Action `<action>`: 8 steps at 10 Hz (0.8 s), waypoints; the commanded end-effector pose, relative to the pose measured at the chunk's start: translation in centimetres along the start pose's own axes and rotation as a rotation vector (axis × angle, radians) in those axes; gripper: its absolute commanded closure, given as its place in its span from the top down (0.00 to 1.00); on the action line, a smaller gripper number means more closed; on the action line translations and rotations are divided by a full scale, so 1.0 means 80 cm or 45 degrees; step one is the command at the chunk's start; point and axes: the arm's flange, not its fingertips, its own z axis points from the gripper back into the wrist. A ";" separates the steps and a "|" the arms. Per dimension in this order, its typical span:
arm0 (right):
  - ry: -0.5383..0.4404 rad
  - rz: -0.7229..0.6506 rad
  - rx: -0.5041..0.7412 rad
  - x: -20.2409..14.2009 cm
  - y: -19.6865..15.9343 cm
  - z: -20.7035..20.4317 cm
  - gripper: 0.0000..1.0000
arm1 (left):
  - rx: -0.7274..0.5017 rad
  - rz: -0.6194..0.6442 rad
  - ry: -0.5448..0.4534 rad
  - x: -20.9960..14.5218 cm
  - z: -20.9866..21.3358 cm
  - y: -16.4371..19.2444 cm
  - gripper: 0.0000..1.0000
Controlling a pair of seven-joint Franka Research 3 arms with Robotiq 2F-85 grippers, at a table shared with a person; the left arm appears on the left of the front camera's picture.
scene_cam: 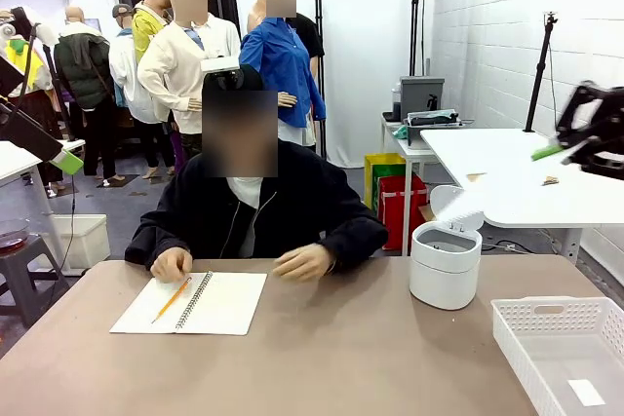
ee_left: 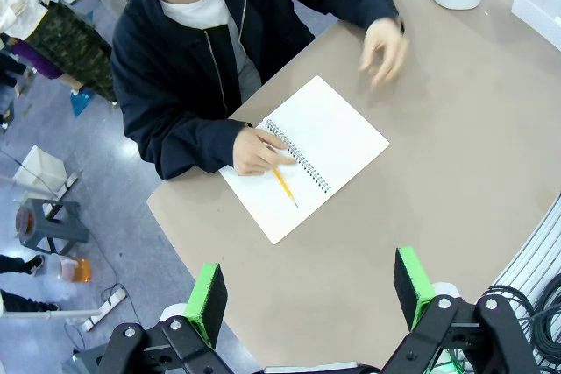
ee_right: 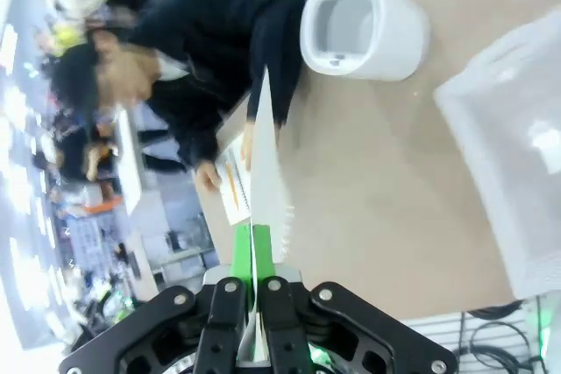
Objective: Sort the paper based on its condition.
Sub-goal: If a person hands you a paper, place it in the Organizing basket , and if it's crumpled, put it in the Trash can.
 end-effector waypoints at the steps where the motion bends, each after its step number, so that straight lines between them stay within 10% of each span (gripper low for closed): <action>1: -0.045 -0.114 -0.081 -0.016 -0.105 -0.011 0.00 | -0.012 -0.002 0.007 0.000 0.002 0.000 1.00; 8: 0.027 -0.285 -0.171 -0.001 -0.255 -0.059 0.00 | -0.012 -0.002 0.007 0.000 0.002 0.000 1.00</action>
